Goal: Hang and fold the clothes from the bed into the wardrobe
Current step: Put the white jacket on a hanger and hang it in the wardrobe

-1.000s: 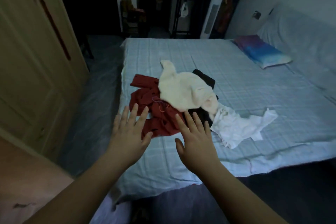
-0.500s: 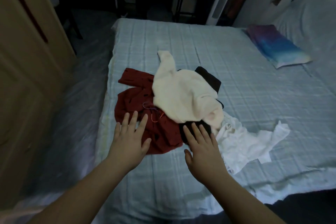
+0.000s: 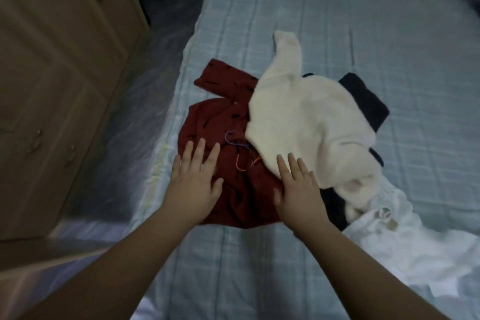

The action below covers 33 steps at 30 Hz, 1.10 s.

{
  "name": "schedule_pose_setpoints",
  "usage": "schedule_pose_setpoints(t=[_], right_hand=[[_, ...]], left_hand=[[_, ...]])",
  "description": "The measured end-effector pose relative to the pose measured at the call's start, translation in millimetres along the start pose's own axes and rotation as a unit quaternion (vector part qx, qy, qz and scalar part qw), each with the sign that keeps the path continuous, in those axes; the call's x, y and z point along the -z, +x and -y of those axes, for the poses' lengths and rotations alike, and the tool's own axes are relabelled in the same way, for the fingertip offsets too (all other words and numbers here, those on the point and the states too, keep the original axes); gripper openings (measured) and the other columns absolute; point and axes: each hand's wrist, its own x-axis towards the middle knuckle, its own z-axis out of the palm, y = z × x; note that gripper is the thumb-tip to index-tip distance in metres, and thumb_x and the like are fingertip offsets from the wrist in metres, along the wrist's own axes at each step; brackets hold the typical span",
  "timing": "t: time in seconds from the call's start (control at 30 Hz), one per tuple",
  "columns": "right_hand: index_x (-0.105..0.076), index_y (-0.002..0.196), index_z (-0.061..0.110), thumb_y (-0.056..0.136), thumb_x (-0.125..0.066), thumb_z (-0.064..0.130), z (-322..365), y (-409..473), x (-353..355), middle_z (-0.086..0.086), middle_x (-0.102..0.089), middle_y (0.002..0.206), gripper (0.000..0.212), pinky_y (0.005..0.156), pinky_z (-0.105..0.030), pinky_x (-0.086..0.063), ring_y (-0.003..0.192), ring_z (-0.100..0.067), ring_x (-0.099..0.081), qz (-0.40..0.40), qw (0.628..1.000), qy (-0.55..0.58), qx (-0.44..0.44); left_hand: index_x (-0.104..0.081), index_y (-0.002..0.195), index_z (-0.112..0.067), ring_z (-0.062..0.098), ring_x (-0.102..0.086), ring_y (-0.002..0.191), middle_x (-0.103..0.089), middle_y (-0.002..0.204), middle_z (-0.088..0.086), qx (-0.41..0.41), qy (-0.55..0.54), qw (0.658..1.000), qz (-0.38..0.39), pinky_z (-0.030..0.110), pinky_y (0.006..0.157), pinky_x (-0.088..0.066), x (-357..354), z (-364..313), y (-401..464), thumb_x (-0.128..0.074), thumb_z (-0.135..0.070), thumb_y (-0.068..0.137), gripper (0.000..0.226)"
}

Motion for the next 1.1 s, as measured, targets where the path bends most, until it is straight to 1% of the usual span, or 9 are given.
schedule_pose_setpoints(t=[0.17,0.33,0.5,0.63,0.73,0.83,0.9,1.0,1.1], right_hand=[[-0.017,0.158,0.02,0.09,-0.055,0.034,-31,77,-53,-0.01,-0.016,0.165,0.079,0.119,-0.054,-0.021,0.152,-0.033,-0.015,0.044,0.998,-0.021,0.026],[-0.006,0.159,0.022,0.089,-0.054,0.056,-68,114,-100,-0.005,-0.005,0.167,0.091,0.118,-0.058,-0.005,0.153,-0.029,-0.002,0.12,0.988,-0.092,-0.039],[-0.017,0.158,0.021,0.085,-0.059,0.028,-100,111,-113,-0.008,-0.013,0.166,0.084,0.119,-0.055,-0.012,0.152,-0.027,-0.013,0.085,0.988,-0.13,-0.015],[-0.042,0.146,0.02,0.081,-0.064,0.023,-105,110,-109,-0.007,-0.038,0.157,0.069,0.112,-0.056,-0.022,0.145,-0.028,-0.03,0.059,0.99,-0.127,0.012],[-0.055,0.132,0.02,0.078,-0.068,0.023,-102,111,-101,-0.005,-0.057,0.135,0.056,0.102,-0.051,-0.032,0.128,-0.028,-0.049,0.014,0.998,-0.066,-0.002],[-0.051,0.133,0.012,0.085,-0.063,0.016,-99,113,-83,-0.014,-0.059,0.122,0.049,0.088,-0.044,-0.043,0.108,-0.035,-0.058,-0.043,0.988,0.125,-0.075],[-0.051,0.13,0.011,0.09,-0.057,0.012,-101,109,-66,-0.017,-0.06,0.115,0.04,0.077,-0.031,-0.038,0.101,-0.035,-0.06,-0.077,0.961,0.241,-0.108],[-0.052,0.126,0.015,0.094,-0.053,0.017,-100,97,-41,-0.017,-0.066,0.104,0.032,0.069,-0.028,-0.031,0.094,-0.034,-0.061,-0.094,0.948,0.273,-0.132],[-0.055,0.119,0.022,0.094,-0.052,0.023,-92,81,-13,-0.011,-0.069,0.102,0.025,0.071,-0.032,-0.039,0.093,-0.032,-0.062,-0.096,0.941,0.291,-0.146]], left_hand=[[-0.018,0.157,-0.024,0.036,-0.015,0.15,-0.021,0.162,0.014,0.056,-0.01,0.998,-0.028,0.057,0.118,-0.02,-39,2,44,-0.039,-0.049,0.088,0.077],[-0.025,0.155,-0.022,0.039,-0.022,0.147,-0.027,0.159,0.017,0.064,-0.024,0.998,-0.01,0.059,0.113,-0.029,-84,-8,54,-0.048,-0.045,0.083,0.079],[-0.025,0.156,-0.022,0.04,-0.021,0.147,-0.026,0.16,0.017,0.077,-0.031,0.996,0.019,0.059,0.112,-0.031,-108,-18,48,-0.063,-0.036,0.083,0.083],[-0.027,0.155,-0.023,0.04,-0.023,0.146,-0.028,0.158,0.019,0.061,-0.036,0.996,0.049,0.058,0.111,-0.033,-116,-33,48,-0.054,-0.037,0.08,0.081],[-0.028,0.154,-0.023,0.04,-0.022,0.147,-0.027,0.159,0.018,0.034,-0.049,0.996,0.066,0.056,0.113,-0.031,-119,-47,48,-0.052,-0.036,0.077,0.082],[-0.03,0.154,-0.023,0.039,-0.021,0.147,-0.027,0.159,0.018,0.023,-0.081,0.995,0.048,0.053,0.117,-0.027,-115,-59,50,-0.052,-0.032,0.077,0.081],[-0.028,0.154,-0.024,0.037,-0.017,0.149,-0.025,0.16,0.016,0.024,-0.101,0.994,0.039,0.051,0.119,-0.024,-109,-66,51,-0.051,-0.03,0.079,0.08],[-0.022,0.156,-0.025,0.035,-0.011,0.15,-0.02,0.162,0.014,0.01,-0.116,0.992,0.036,0.052,0.12,-0.022,-98,-77,51,-0.057,-0.023,0.083,0.081],[-0.022,0.156,-0.024,0.034,-0.01,0.15,-0.019,0.162,0.014,-0.007,-0.116,0.993,0.028,0.053,0.119,-0.024,-74,-87,51,-0.058,-0.022,0.082,0.082]])
